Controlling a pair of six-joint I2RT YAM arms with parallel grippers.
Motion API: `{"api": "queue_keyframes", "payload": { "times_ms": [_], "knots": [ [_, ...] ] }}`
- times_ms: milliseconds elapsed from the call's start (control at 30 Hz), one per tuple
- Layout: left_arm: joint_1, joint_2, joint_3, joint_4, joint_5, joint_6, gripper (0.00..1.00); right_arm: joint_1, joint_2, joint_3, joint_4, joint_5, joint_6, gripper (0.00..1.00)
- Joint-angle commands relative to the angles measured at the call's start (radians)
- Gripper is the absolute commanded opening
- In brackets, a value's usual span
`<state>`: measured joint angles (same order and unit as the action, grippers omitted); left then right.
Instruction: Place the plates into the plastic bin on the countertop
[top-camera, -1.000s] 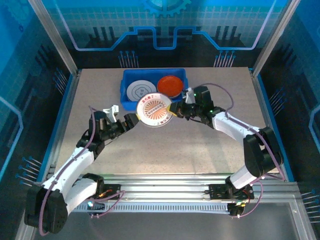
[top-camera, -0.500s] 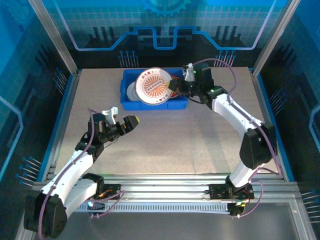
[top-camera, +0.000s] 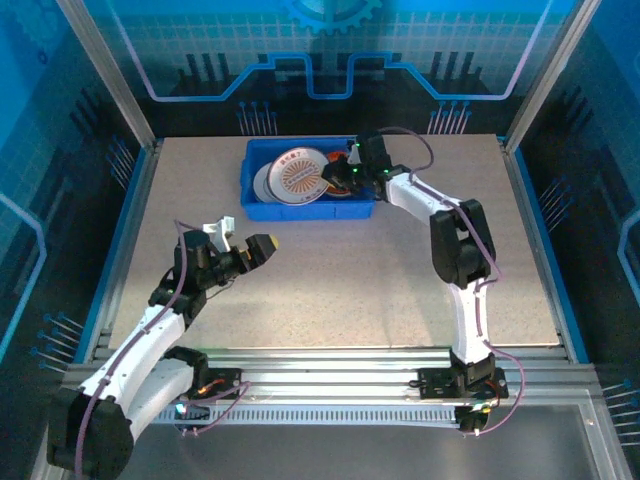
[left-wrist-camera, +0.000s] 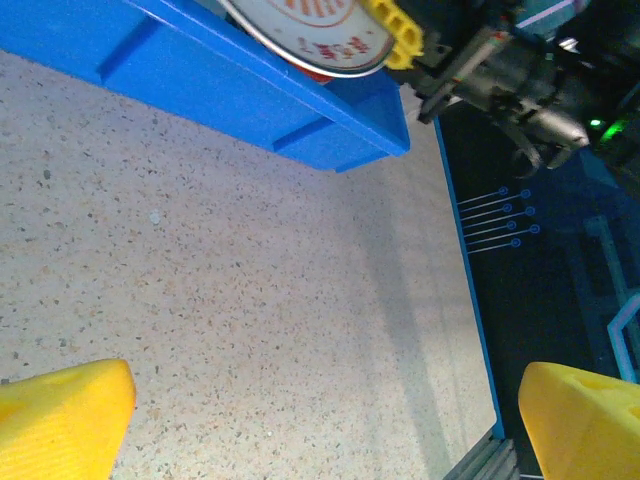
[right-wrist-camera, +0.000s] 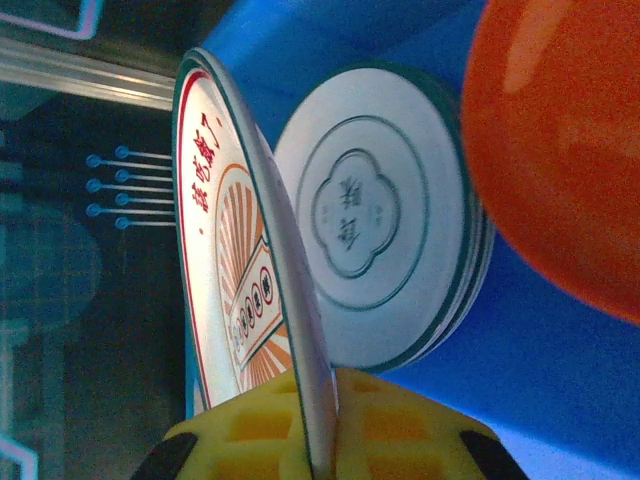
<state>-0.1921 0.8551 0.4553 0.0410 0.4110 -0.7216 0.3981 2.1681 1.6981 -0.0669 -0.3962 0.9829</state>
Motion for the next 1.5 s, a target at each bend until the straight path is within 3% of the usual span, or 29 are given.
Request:
{"api": "queue_keyframes", "payload": {
  "times_ms": [0,533,867,1133,1467],
  "knots": [
    [-0.002,-0.009,-0.009,-0.034,-0.018,0.04,0.99,-0.003,0.05,0.087,0.114,0.011,0.064,0.0],
    [0.013,0.012,-0.031,-0.025,-0.038,0.044,0.99,0.044,0.33,0.391,0.037,0.02,0.123,0.0],
    [0.025,0.034,-0.047,-0.019,-0.043,0.053,0.99,0.077,0.447,0.633,-0.198,0.038,0.032,0.0],
    [0.029,0.036,-0.045,-0.01,-0.044,0.048,1.0,0.105,0.479,0.79,-0.39,0.123,-0.095,0.3],
    [0.029,0.035,-0.045,0.0,-0.049,0.039,0.99,0.109,0.412,0.767,-0.479,0.225,-0.193,0.36]
  ]
}}
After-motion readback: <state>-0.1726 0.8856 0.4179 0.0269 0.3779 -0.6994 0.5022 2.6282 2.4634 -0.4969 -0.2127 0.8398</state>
